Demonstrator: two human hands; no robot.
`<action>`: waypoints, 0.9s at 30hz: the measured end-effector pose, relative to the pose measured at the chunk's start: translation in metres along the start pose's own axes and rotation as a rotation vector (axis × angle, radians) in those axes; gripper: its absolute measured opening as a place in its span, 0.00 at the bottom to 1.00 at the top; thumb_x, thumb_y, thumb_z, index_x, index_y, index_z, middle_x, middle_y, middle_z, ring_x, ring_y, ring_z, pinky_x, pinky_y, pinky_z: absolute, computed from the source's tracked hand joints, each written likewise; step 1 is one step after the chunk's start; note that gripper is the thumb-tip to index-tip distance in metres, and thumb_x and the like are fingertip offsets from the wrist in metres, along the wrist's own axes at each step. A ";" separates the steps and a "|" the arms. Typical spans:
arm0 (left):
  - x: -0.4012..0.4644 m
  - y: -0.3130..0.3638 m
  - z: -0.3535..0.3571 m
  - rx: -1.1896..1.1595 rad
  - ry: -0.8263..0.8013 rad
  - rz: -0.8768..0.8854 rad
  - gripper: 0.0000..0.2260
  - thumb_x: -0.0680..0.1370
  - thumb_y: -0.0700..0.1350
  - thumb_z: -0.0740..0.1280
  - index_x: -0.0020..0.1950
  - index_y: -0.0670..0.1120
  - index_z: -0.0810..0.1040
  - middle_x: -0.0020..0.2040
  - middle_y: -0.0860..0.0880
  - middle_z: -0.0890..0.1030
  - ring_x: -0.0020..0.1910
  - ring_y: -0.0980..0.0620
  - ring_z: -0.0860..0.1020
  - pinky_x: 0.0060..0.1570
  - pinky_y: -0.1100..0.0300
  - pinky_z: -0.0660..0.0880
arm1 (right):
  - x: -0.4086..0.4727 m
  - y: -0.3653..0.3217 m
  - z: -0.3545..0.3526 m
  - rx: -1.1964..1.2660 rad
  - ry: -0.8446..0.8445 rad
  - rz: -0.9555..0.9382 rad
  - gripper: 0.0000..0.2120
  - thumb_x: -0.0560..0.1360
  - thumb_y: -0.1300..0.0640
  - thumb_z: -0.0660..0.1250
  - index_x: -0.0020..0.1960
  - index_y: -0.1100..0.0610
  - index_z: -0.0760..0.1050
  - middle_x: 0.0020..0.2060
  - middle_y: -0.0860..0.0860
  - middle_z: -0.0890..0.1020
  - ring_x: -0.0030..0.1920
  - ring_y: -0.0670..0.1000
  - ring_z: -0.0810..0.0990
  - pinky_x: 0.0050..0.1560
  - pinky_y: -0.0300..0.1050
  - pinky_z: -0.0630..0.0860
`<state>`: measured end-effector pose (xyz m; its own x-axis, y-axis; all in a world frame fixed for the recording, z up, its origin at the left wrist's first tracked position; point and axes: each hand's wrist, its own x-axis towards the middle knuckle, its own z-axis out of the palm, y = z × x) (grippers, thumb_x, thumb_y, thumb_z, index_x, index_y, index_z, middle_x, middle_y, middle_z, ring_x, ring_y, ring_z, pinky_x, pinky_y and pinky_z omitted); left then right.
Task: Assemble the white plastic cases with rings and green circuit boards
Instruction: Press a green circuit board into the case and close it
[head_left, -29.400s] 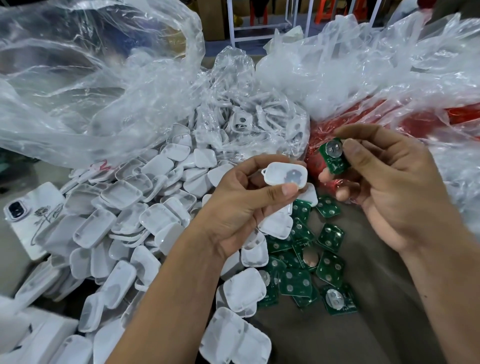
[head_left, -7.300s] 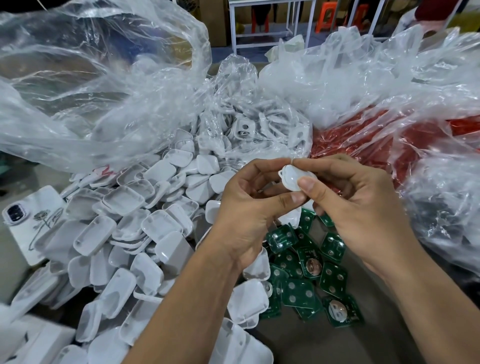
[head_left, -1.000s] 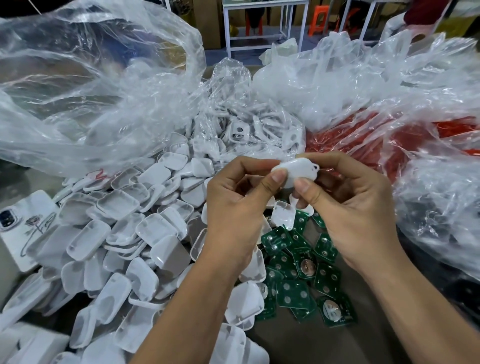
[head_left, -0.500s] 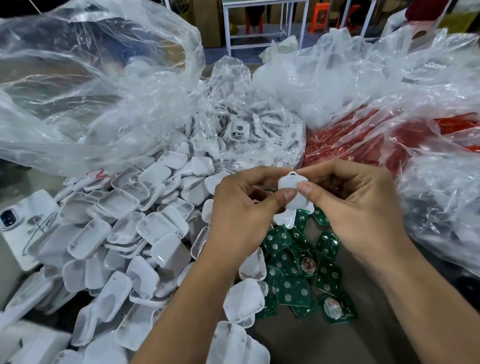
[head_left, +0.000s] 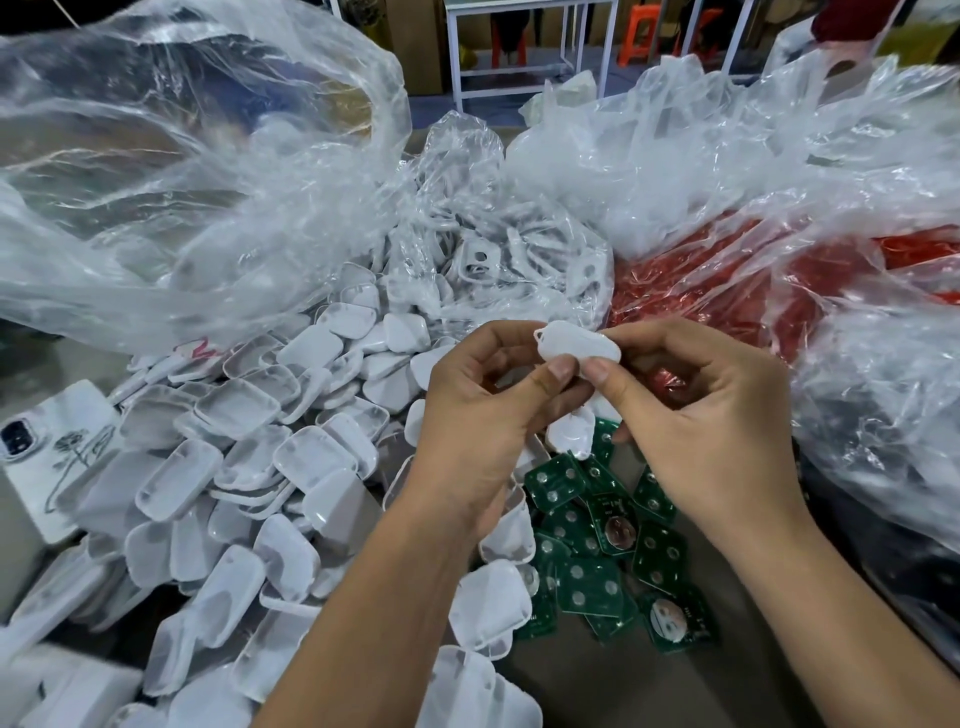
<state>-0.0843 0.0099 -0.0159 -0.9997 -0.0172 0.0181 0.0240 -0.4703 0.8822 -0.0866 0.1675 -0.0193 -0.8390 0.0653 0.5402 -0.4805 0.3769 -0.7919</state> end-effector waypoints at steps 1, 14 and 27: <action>0.000 0.000 0.000 0.000 -0.003 0.005 0.07 0.76 0.30 0.71 0.53 0.36 0.80 0.50 0.38 0.86 0.51 0.41 0.87 0.52 0.51 0.84 | 0.000 0.000 0.000 0.001 0.013 -0.015 0.09 0.74 0.56 0.79 0.54 0.50 0.86 0.42 0.42 0.87 0.41 0.50 0.87 0.38 0.52 0.85; 0.000 0.002 0.000 0.132 0.038 0.084 0.07 0.77 0.32 0.72 0.52 0.41 0.84 0.45 0.39 0.87 0.43 0.42 0.87 0.45 0.52 0.85 | 0.001 0.005 0.005 0.230 0.007 0.147 0.08 0.72 0.62 0.80 0.48 0.51 0.86 0.43 0.48 0.88 0.43 0.51 0.88 0.46 0.50 0.86; 0.000 0.007 0.001 -0.031 0.111 -0.043 0.13 0.74 0.40 0.74 0.56 0.36 0.83 0.49 0.37 0.87 0.46 0.43 0.87 0.46 0.57 0.85 | 0.002 0.002 0.004 -0.114 0.022 -0.317 0.03 0.75 0.65 0.78 0.49 0.60 0.87 0.49 0.53 0.82 0.48 0.50 0.85 0.45 0.40 0.83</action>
<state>-0.0843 0.0079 -0.0095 -0.9930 -0.0927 -0.0734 -0.0174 -0.4996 0.8661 -0.0898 0.1644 -0.0208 -0.6462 -0.0523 0.7613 -0.6837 0.4828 -0.5472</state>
